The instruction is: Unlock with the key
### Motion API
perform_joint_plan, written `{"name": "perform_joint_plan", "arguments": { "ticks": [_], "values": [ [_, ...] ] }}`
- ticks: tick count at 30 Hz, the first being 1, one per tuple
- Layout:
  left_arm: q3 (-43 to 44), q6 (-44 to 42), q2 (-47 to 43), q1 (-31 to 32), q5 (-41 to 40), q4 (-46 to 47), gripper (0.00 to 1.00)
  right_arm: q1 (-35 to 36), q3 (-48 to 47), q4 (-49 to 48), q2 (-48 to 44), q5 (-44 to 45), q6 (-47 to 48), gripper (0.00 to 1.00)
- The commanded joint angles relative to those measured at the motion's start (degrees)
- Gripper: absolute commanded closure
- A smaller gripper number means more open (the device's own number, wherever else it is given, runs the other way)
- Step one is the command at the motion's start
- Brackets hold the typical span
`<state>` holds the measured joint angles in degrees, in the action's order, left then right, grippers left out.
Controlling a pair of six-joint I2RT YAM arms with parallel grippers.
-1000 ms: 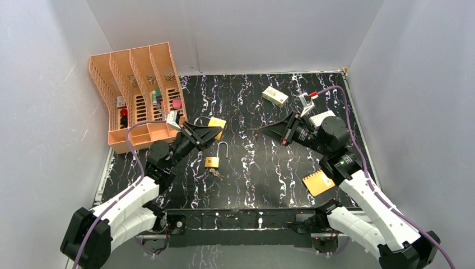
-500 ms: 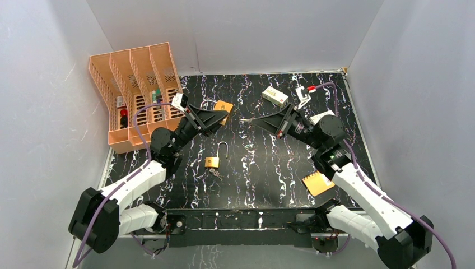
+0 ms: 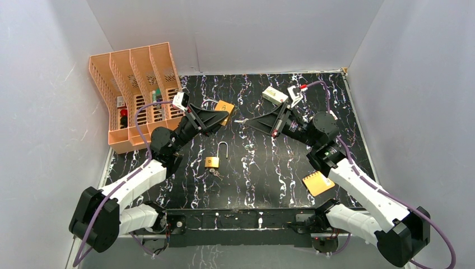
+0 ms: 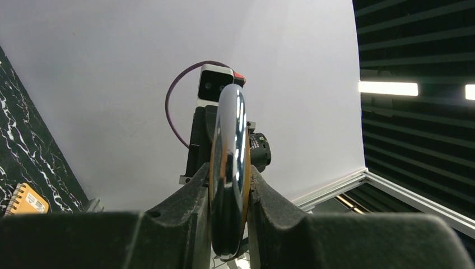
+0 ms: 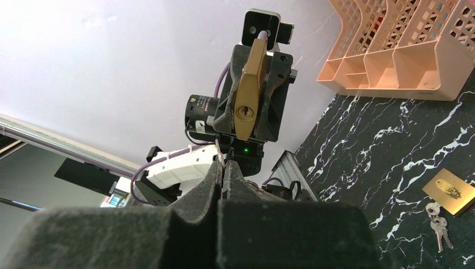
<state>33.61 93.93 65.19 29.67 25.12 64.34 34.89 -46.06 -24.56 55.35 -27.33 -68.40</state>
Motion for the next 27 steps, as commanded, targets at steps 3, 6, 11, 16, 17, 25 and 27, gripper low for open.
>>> {"name": "perform_joint_plan", "arguments": {
  "ticks": [3, 6, 11, 16, 17, 25, 27],
  "values": [
    [2.8, 0.1, -3.7, -0.3, 0.3, 7.4, 1.00, 1.7, -3.8, -2.9, 1.2, 1.3, -0.6, 1.00],
    [3.0, 0.0, -3.7, -0.2, 0.9, 7.3, 1.00, 2.5, -3.8, -2.6, 1.6, 2.7, -0.7, 1.00],
    [3.0, -0.4, -4.1, -0.2, 1.1, 7.1, 1.00, 3.4, -4.2, -2.3, 2.4, 4.8, -1.1, 1.00],
    [2.9, -0.7, -4.4, -0.2, 1.4, 6.7, 1.00, 4.0, -4.6, -1.3, 2.3, 7.0, -1.2, 1.00],
    [2.8, -0.7, -4.5, -0.2, 1.5, 6.6, 1.00, 4.0, -4.6, -1.0, 2.2, 7.4, -1.1, 1.00],
    [2.8, -1.2, -5.2, -0.2, 1.8, 6.0, 1.00, 4.3, -4.7, 0.6, 1.9, 7.8, -1.1, 1.00],
    [3.0, -1.4, -5.2, -0.2, 2.2, 5.9, 1.00, 4.5, -4.7, 0.6, 2.1, 7.8, -1.1, 1.00]
  ]
}}
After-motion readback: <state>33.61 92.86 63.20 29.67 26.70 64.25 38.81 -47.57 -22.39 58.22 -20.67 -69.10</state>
